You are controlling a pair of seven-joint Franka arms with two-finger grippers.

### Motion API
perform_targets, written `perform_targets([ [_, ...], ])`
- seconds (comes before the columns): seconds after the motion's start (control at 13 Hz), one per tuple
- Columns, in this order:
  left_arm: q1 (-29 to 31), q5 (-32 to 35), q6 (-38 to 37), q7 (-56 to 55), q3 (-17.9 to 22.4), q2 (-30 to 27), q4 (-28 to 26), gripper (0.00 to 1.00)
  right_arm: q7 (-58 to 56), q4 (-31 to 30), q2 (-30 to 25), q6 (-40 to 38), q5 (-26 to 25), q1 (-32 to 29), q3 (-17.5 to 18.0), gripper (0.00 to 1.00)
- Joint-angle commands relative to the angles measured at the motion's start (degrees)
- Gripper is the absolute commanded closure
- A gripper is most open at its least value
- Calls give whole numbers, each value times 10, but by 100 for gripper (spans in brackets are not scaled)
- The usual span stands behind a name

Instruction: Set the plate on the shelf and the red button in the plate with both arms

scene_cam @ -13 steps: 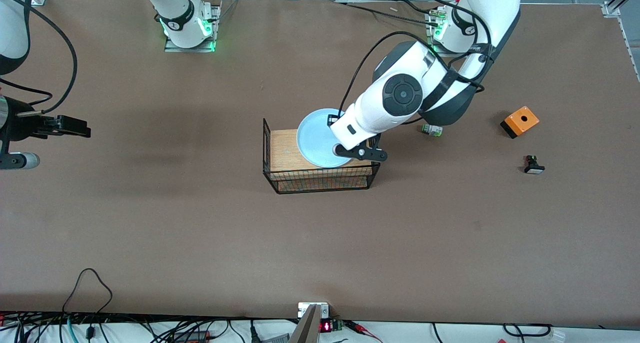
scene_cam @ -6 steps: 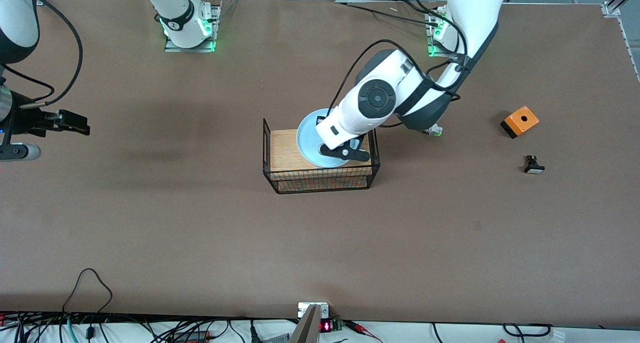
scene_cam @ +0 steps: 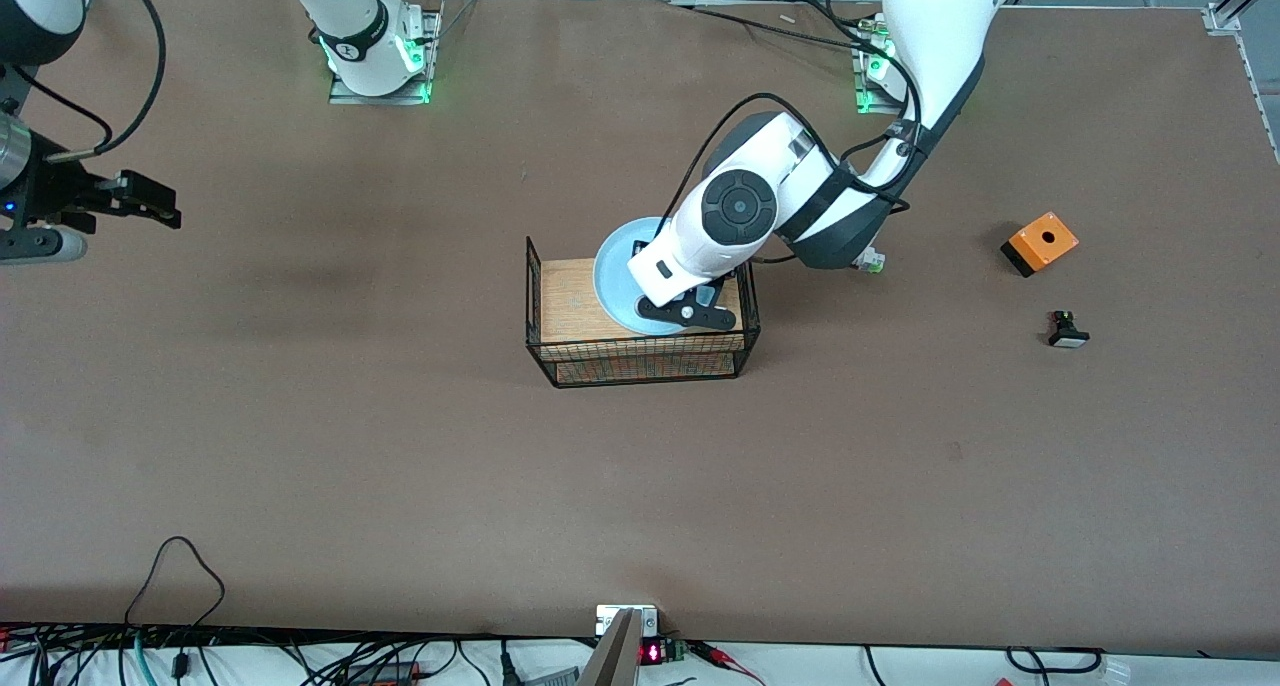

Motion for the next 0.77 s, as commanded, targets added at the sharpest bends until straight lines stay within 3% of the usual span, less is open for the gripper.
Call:
perform_targets([
  [0.0, -4, 14, -10, -7, 0, -3, 41, 0, -7, -91, -73, 27, -14, -21, 33, 0],
  [0.15, 3, 10, -19, -9, -1, -20, 60, 0, -6, -115, -86, 29, -13, -34, 35, 0],
  [0.31, 24, 14, -48, -9, 1, -60, 60, 0, -7, -100, -75, 33, -13, -37, 36, 0],
  [0.69, 152, 8, -138, -2, -9, -127, 65, 0, -4, 30, 2, -32, -17, -14, 37, 0],
])
